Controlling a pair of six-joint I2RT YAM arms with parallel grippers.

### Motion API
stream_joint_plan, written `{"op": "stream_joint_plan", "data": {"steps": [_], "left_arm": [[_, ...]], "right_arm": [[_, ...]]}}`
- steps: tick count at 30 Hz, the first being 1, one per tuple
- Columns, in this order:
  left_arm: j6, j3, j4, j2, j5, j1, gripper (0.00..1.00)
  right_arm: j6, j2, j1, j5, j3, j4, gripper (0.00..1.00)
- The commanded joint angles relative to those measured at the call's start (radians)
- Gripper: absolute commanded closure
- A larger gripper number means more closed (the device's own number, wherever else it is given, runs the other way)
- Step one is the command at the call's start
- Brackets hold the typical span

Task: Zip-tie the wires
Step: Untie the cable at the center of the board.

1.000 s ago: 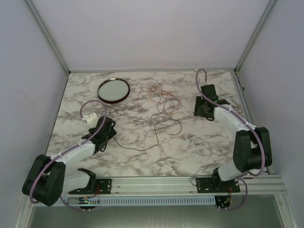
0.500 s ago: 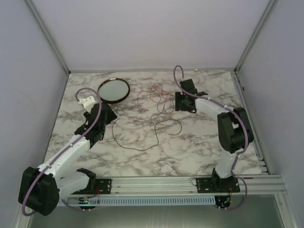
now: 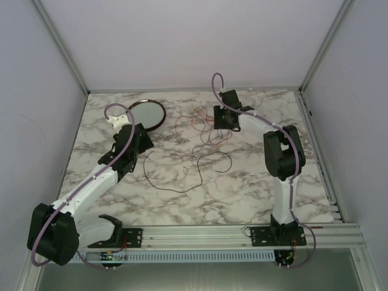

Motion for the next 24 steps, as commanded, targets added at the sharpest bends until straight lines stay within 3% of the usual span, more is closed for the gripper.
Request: {"op": "stream_joint_plan", "data": {"steps": [1,9,15,24], "left_arm": [[0.023,0.032,0.031,0.007,0.017,0.005,0.34],[0.037,0.061,0.034,0.023,0.033,0.004,0.39],[0.147,0.158,0.091,0.053,0.147,0.004,0.4],[0.334,0.334,0.302,0.171,0.538,0.004,0.26]], "right_arm": [[-0.02,0.028,0.022,-0.032,0.054,-0.022,0.57],[-0.028,-0.007,0.025,-0.019,0.052,-0.067,1.0],[-0.042,-0.116,0.024,0.06,0.152,-0.166,1.0],[-0.071,-0.248,0.017,0.163,0.3,-0.22,1.0]]}}
